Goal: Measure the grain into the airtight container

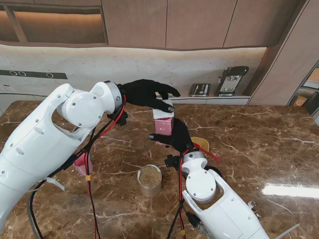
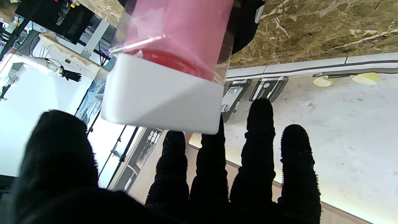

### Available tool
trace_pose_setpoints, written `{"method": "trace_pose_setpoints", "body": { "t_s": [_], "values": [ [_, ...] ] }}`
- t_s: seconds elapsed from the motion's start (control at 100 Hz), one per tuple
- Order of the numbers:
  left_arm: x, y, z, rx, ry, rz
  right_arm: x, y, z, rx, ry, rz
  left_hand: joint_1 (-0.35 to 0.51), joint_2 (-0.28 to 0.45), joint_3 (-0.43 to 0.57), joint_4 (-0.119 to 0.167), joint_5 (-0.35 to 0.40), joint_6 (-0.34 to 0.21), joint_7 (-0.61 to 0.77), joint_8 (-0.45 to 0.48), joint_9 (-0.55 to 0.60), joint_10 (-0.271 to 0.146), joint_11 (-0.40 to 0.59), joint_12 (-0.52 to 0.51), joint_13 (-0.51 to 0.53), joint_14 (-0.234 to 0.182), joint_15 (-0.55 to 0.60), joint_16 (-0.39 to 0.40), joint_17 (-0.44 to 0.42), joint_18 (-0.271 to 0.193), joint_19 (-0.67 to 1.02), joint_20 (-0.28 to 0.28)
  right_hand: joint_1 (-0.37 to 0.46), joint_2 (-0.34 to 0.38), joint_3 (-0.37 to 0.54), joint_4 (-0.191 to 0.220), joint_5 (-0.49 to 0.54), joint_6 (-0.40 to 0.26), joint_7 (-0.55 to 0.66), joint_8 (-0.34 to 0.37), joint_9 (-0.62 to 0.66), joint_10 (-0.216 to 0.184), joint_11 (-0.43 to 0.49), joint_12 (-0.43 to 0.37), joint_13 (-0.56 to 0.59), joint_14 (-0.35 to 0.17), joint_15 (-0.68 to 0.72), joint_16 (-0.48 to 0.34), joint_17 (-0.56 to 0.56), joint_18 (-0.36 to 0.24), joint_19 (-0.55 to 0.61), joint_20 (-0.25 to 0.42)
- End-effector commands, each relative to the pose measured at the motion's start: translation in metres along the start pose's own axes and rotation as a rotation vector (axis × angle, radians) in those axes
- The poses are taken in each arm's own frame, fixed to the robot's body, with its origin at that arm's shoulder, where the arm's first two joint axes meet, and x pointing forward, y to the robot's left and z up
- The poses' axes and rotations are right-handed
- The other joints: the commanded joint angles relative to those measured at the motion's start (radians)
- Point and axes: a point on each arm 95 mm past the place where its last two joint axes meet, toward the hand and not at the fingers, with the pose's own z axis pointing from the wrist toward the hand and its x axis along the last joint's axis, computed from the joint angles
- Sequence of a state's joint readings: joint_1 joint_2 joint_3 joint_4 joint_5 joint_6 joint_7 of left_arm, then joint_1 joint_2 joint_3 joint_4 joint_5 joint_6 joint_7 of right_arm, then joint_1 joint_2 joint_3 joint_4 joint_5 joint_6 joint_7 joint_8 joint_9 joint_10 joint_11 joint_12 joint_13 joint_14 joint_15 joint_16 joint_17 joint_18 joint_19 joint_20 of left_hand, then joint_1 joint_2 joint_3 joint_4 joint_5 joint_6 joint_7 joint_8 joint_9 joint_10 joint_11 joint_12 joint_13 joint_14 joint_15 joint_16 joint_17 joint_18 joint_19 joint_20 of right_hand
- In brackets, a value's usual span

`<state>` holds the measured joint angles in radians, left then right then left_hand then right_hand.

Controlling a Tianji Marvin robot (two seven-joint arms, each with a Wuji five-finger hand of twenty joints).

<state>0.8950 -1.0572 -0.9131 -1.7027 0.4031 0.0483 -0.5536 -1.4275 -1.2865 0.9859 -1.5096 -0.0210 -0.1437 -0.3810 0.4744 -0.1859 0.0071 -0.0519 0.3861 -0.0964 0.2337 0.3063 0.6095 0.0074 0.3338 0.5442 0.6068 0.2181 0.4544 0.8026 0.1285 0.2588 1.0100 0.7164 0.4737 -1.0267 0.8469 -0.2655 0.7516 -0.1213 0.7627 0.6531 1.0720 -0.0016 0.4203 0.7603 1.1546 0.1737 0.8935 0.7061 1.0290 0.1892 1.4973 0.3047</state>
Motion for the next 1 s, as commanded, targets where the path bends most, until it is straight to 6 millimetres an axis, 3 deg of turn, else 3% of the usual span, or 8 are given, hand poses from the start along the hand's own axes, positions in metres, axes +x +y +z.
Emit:
{"method": "trace_pose_setpoints", "body": {
  "t_s": [0.0, 0.13, 0.17, 0.23, 0.35, 0.39, 0.46, 0.99],
  "values": [
    [-0.002, -0.003, -0.004, 0.012, 0.002, -0.009, 0.001, -0.001, 0.000, 0.011, 0.000, 0.010, -0.045, 0.044, -0.026, 0.033, -0.034, -0.032, -0.035, -0.013, -0.078, -0.014, -0.075, -0.071, -0.056, -0.012, -0.054, -0.033, -0.028, 0.024, -0.034, 0.015, 0.192, 0.237, 0.289, -0.003, 0.123, -0.178, 0.180, 0.021, 0.158, -0.081, 0.188, 0.068, 0.084, -0.142, 0.049, 0.008, -0.003, -0.101, 0.034, 0.016],
    [-0.005, -0.007, -0.013, 0.018, 0.012, -0.055, 0.001, 0.000, 0.000, 0.014, -0.004, 0.007, 0.056, 0.086, 0.008, 0.075, -0.011, -0.009, -0.064, -0.014, -0.168, -0.025, -0.138, -0.172, -0.137, -0.038, -0.154, -0.111, -0.093, 0.056, -0.138, 0.011, 0.191, 0.238, 0.289, -0.003, 0.123, -0.177, 0.180, 0.021, 0.158, -0.080, 0.188, 0.068, 0.085, -0.141, 0.049, 0.007, -0.004, -0.100, 0.034, 0.016],
    [-0.007, -0.007, -0.016, 0.020, 0.016, -0.076, 0.001, 0.000, 0.000, 0.014, -0.004, 0.005, 0.080, 0.085, 0.140, 0.171, 0.013, 0.004, -0.067, -0.013, -0.171, -0.025, -0.150, -0.189, -0.153, -0.042, -0.182, -0.144, -0.105, 0.065, -0.178, 0.020, 0.191, 0.238, 0.288, -0.003, 0.123, -0.177, 0.180, 0.020, 0.159, -0.081, 0.188, 0.068, 0.085, -0.142, 0.049, 0.007, -0.004, -0.099, 0.034, 0.015],
    [-0.009, -0.007, -0.018, 0.035, 0.023, -0.115, 0.001, 0.001, 0.000, 0.014, -0.004, 0.004, -0.093, 0.034, 0.674, 0.347, 0.059, 0.007, -0.057, -0.009, -0.156, -0.025, -0.167, -0.206, -0.164, -0.042, -0.220, -0.192, -0.120, 0.084, -0.228, 0.015, 0.191, 0.237, 0.288, -0.003, 0.123, -0.178, 0.180, 0.020, 0.159, -0.078, 0.189, 0.069, 0.086, -0.142, 0.049, 0.007, -0.003, -0.099, 0.033, 0.015],
    [-0.010, -0.008, -0.022, 0.045, 0.018, -0.160, 0.001, 0.002, 0.000, 0.012, -0.005, 0.001, -0.066, -0.159, 1.226, 0.318, 0.091, 0.007, -0.046, -0.012, -0.149, -0.047, -0.185, -0.228, -0.178, -0.067, -0.257, -0.242, -0.136, 0.087, -0.280, -0.001, 0.191, 0.237, 0.289, -0.003, 0.124, -0.178, 0.180, 0.020, 0.160, -0.079, 0.189, 0.068, 0.087, -0.143, 0.050, 0.007, -0.002, -0.099, 0.034, 0.014],
    [-0.010, -0.008, -0.024, 0.032, 0.016, -0.161, 0.002, 0.002, 0.000, 0.011, -0.005, 0.002, -0.013, -0.227, 1.316, 0.266, 0.090, -0.006, -0.042, -0.013, -0.156, -0.059, -0.188, -0.237, -0.184, -0.078, -0.265, -0.258, -0.144, 0.084, -0.299, -0.004, 0.191, 0.237, 0.289, -0.003, 0.124, -0.178, 0.180, 0.020, 0.159, -0.079, 0.188, 0.068, 0.086, -0.143, 0.050, 0.007, -0.002, -0.099, 0.034, 0.014],
    [-0.010, -0.008, -0.025, 0.007, 0.016, -0.168, 0.002, 0.001, 0.000, 0.013, -0.004, 0.000, 0.116, -0.347, 1.419, 0.059, 0.059, -0.053, -0.037, -0.016, -0.189, -0.079, -0.190, -0.247, -0.201, -0.095, -0.275, -0.271, -0.156, 0.075, -0.334, -0.004, 0.190, 0.237, 0.289, -0.003, 0.124, -0.178, 0.180, 0.020, 0.160, -0.080, 0.189, 0.069, 0.087, -0.141, 0.050, 0.007, -0.001, -0.099, 0.034, 0.014],
    [0.000, 0.000, -0.014, -0.135, 0.086, -0.181, 0.002, -0.001, 0.001, 0.033, 0.000, -0.020, 0.195, -0.251, 1.158, -0.063, 0.005, -0.082, -0.044, -0.048, -0.218, -0.121, -0.176, -0.285, -0.195, -0.100, -0.259, -0.264, -0.165, 0.058, -0.426, 0.013, 0.189, 0.237, 0.290, -0.004, 0.124, -0.179, 0.180, 0.020, 0.160, -0.081, 0.188, 0.068, 0.087, -0.143, 0.050, 0.007, -0.001, -0.099, 0.035, 0.012]
  ]
}}
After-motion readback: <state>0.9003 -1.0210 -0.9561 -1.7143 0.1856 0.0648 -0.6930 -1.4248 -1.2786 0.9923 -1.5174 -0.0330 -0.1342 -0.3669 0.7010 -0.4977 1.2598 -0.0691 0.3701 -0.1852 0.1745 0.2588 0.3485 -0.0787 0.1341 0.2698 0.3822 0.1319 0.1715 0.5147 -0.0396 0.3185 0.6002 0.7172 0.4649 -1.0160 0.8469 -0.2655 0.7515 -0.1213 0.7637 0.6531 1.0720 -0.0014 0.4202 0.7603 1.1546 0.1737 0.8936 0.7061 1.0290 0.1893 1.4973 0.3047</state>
